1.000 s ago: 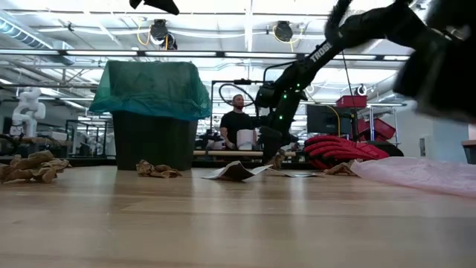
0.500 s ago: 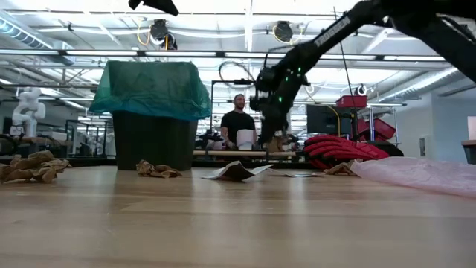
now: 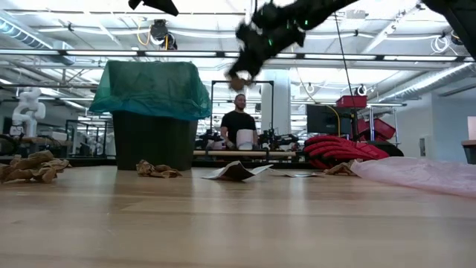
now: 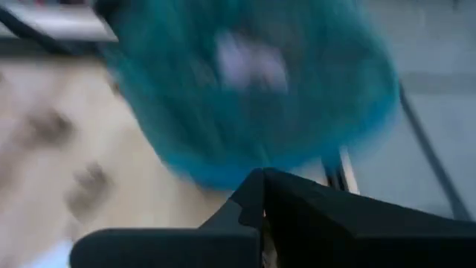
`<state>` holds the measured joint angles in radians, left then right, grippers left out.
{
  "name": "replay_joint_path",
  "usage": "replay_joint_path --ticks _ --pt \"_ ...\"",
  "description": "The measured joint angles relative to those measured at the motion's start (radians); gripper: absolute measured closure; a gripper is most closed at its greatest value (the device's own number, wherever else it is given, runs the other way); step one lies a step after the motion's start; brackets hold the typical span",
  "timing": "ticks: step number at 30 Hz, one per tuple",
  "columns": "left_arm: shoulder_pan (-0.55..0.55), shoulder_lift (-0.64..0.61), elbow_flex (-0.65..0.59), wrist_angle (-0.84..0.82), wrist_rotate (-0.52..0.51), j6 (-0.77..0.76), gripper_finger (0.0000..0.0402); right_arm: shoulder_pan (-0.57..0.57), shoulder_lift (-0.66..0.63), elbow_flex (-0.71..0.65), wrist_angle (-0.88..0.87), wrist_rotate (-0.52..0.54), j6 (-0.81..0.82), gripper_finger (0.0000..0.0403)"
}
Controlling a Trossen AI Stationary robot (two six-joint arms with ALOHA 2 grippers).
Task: Place trash/remove bag and relplace
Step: Put the brown napkin into the trash bin
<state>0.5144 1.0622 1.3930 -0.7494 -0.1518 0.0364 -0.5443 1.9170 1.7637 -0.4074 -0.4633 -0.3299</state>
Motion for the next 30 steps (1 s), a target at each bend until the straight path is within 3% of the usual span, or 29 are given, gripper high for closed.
replay_joint_path --ticks 8,12,18,22,30 --pt "0.0 0.0 0.0 0.004 -0.007 0.002 0.0402 0.097 0.029 -0.001 0.364 -0.027 0.062 0.0403" --pt "0.0 0.0 0.0 0.011 -0.009 -0.002 0.0402 0.127 0.071 -0.002 0.513 0.092 0.083 0.0403" --pt "0.0 0.0 -0.001 0.011 -0.01 -0.004 0.0402 0.147 0.091 -0.002 0.591 0.122 0.099 0.0394" --pt "0.0 0.0 -0.001 0.027 -0.01 -0.004 0.0402 0.158 0.099 -0.002 0.591 0.09 0.14 0.035" --pt "0.0 0.0 -0.001 0.029 -0.01 -0.005 0.0402 0.162 0.099 -0.002 0.588 0.09 0.179 0.0216"
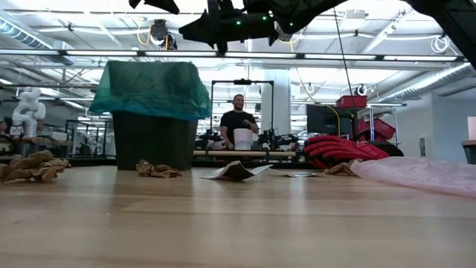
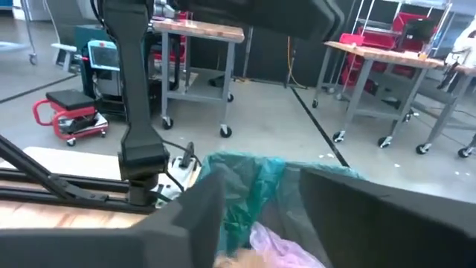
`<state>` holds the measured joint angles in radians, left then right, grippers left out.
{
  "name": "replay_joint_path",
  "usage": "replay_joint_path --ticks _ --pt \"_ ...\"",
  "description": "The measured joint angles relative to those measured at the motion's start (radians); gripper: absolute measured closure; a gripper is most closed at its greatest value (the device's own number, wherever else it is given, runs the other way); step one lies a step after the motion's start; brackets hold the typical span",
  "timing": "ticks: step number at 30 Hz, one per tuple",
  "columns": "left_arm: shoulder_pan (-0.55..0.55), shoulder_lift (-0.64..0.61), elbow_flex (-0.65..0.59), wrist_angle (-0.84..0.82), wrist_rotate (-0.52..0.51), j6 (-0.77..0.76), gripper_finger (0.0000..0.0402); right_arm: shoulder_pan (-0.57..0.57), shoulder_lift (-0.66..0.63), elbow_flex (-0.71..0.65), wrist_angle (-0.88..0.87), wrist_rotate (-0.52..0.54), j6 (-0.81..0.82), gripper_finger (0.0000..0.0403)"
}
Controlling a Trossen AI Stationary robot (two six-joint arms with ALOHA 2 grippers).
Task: Place trash/remove bag and relplace
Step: Put the brown napkin into the trash bin
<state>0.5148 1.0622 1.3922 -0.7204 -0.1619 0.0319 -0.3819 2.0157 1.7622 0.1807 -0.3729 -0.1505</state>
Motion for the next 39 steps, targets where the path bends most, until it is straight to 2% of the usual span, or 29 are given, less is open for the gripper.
replay_joint_path --ticks 4,8,10,14,17,23,27,32,39 --pt "0.0 0.0 0.0 -0.007 0.0 0.0 0.0402 -0.023 -0.043 0.0 -0.183 0.001 -0.065 0.0184" --pt "0.0 0.0 0.0 -0.04 0.0 0.001 0.0402 -0.068 -0.143 0.0 -0.573 0.007 -0.309 0.0182" --pt "0.0 0.0 0.0 -0.049 0.0 0.001 0.0402 -0.094 -0.193 0.0 -0.796 0.006 -0.368 0.0189" --pt "0.0 0.0 0.0 -0.058 0.0 0.001 0.0402 -0.149 -0.253 0.0 -1.181 0.008 -0.347 0.0206" --pt "0.0 0.0 -0.009 -0.051 0.0 0.004 0.0402 -0.178 -0.251 -0.038 -1.33 0.009 -0.31 0.0215" --pt "0.0 0.0 -0.035 -0.056 -0.018 0.001 0.0402 -0.196 -0.248 -0.313 -1.325 0.027 -0.277 0.0219" --pt "0.0 0.0 -0.053 -0.056 -0.022 0.001 0.0402 -0.201 -0.248 -0.486 -1.221 0.058 -0.191 0.0218" --pt "0.0 0.0 -0.063 -0.055 -0.035 0.0 0.0402 -0.199 -0.248 -0.612 -1.124 0.244 -0.054 0.0204" --pt "0.0 0.0 -0.063 -0.051 -0.035 0.0 0.0402 -0.195 -0.248 -0.728 -1.01 0.183 0.009 0.0185"
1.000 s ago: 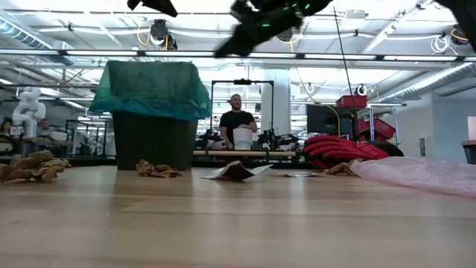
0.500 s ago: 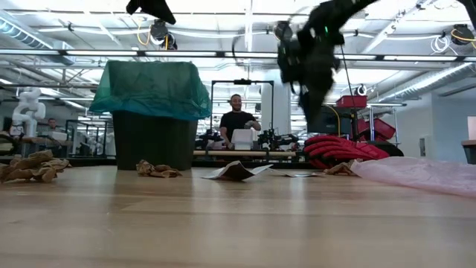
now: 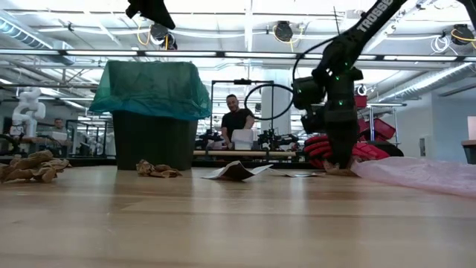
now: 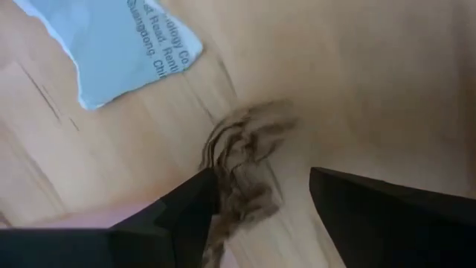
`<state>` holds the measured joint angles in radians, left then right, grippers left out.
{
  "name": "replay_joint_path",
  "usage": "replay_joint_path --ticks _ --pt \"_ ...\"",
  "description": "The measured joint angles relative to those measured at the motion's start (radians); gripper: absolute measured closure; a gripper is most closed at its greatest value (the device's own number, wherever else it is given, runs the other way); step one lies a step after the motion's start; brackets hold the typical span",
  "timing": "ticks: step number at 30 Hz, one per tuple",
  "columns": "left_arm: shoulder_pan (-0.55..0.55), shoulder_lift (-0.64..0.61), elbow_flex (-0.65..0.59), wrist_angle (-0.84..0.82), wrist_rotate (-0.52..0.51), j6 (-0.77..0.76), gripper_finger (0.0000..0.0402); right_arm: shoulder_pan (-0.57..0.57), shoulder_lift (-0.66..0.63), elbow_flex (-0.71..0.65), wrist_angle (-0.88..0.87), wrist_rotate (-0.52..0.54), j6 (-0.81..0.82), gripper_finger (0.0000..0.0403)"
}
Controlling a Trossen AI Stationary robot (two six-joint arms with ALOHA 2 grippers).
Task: Place trash/remove bag and relplace
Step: Put the brown napkin into the trash bin
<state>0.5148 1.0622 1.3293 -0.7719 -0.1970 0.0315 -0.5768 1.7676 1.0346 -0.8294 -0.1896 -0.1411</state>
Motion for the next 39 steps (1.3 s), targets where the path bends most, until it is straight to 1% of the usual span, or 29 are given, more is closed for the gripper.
replay_joint_path --ticks 2,3,5,7,8,9,10,11,12,14,18,22,27,31,34,37,39 --pt "0.0 0.0 0.0 0.0 0.0 0.0 0.0402 0.003 -0.004 -0.022 0.029 0.002 0.007 0.0192" --pt "0.0 0.0 0.0 0.0 0.0 0.0 0.0402 0.002 -0.005 -0.029 0.038 0.003 0.007 0.0202" --pt "0.0 0.0 0.0 0.0 0.0 0.0 0.0402 0.003 -0.006 -0.036 0.051 0.009 0.006 0.0236" --pt "0.0 0.0 0.0 0.0 -0.012 -0.001 0.0402 0.004 -0.005 -0.031 0.053 0.024 -0.003 0.0287" --pt "0.0 0.0 0.0 0.0 -0.041 -0.001 0.0402 0.004 -0.004 -0.027 0.052 0.027 -0.011 0.0318" --pt "0.0 0.0 0.0 -0.003 -0.099 -0.007 0.0402 0.003 -0.002 -0.021 0.052 0.027 -0.023 0.0351" --pt "0.0 0.0 0.0 -0.014 -0.175 -0.02 0.0402 0.003 0.0 -0.013 0.063 0.014 -0.037 0.0375" --pt "0.0 0.0 0.0 -0.031 -0.259 -0.032 0.0402 0.006 0.0 -0.002 0.083 -0.001 -0.049 0.0387" --pt "0.0 0.0 0.0 -0.058 -0.342 -0.053 0.0402 0.008 -0.003 0.008 0.09 -0.005 -0.055 0.0388" --pt "0.01 0.0 0.0 -0.12 -0.453 -0.121 0.0402 0.008 -0.01 0.038 0.083 -0.015 -0.061 0.0389" --pt "0.051 0.025 0.0 -0.312 -0.473 -0.334 0.0402 0.012 -0.031 0.117 0.093 -0.043 -0.084 0.0399" --pt "0.105 0.064 0.0 -0.443 -0.53 -0.44 0.0402 0.022 -0.056 0.215 0.116 -0.057 -0.109 0.04" --pt "0.157 0.139 -0.024 -0.458 -0.536 -0.471 0.0402 0.035 -0.063 0.356 0.139 -0.054 -0.132 0.0401" --pt "0.204 0.189 -0.065 -0.458 -0.528 -0.49 0.0402 0.052 -0.064 0.435 0.17 -0.054 -0.154 0.0402" --pt "0.229 0.215 -0.116 -0.449 -0.492 -0.497 0.0402 0.058 -0.064 0.469 0.178 -0.055 -0.165 0.0402" --pt "0.248 0.223 -0.156 -0.397 -0.481 -0.485 0.0401 0.062 -0.064 0.481 0.185 -0.058 -0.171 0.0402" --pt "0.253 0.221 -0.173 -0.37 -0.452 -0.467 0.0401 0.062 -0.064 0.481 0.202 -0.09 -0.171 0.0403"
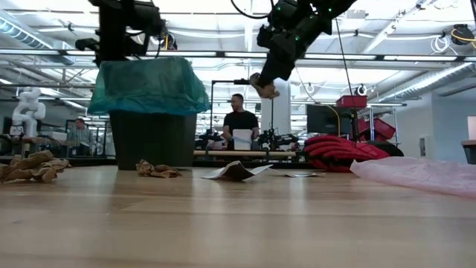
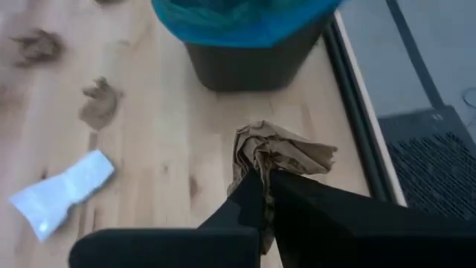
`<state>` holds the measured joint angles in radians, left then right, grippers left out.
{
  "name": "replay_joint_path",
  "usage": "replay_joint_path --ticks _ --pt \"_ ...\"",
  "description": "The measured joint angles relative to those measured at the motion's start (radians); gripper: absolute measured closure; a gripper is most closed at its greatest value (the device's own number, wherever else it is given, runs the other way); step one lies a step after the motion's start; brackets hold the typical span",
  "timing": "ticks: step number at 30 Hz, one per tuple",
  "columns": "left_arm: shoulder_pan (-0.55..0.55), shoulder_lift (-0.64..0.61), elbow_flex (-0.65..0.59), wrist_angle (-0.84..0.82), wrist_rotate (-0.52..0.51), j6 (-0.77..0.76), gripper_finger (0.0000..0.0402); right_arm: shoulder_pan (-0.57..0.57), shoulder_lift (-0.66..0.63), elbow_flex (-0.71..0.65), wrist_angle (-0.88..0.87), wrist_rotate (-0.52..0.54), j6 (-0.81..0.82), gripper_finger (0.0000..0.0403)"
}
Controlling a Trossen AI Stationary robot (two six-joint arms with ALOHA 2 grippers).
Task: Place trash/remove bag and relplace
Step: Put the brown napkin into the trash bin, then put the blue paper into the trash bin
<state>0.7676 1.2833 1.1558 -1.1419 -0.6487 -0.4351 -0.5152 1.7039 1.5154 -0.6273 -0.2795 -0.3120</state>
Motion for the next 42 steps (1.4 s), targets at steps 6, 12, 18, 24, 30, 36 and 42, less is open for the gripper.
replay_joint_path --ticks 6,12,18,24,30,36,42 --pt "-0.046 -0.001 -0.002 0.185 0.136 0.078 0.0401 0.003 0.0 0.0 0.073 -0.087 0.01 0.0403" --pt "-0.092 0.002 -0.005 0.28 0.206 0.103 0.0401 0.007 -0.005 0.0 0.142 -0.097 0.029 0.0403" --pt "-0.135 0.003 -0.006 0.326 0.234 0.102 0.0401 0.007 -0.057 0.0 0.296 -0.094 0.066 0.0403" --pt "-0.168 0.004 -0.007 0.413 0.27 0.11 0.0401 0.027 -0.047 0.002 0.48 -0.095 0.091 0.0403" --pt "-0.189 0.006 -0.01 0.48 0.273 0.111 0.0401 0.055 0.023 0.0 0.498 -0.088 0.108 0.0368" --pt "-0.193 0.005 0.013 0.484 0.265 0.111 0.0401 0.081 0.024 0.0 0.515 -0.087 0.094 0.027" --pt "-0.197 -0.004 0.063 0.48 0.263 0.174 0.0402 0.081 0.007 0.002 0.552 -0.079 0.13 0.0167"
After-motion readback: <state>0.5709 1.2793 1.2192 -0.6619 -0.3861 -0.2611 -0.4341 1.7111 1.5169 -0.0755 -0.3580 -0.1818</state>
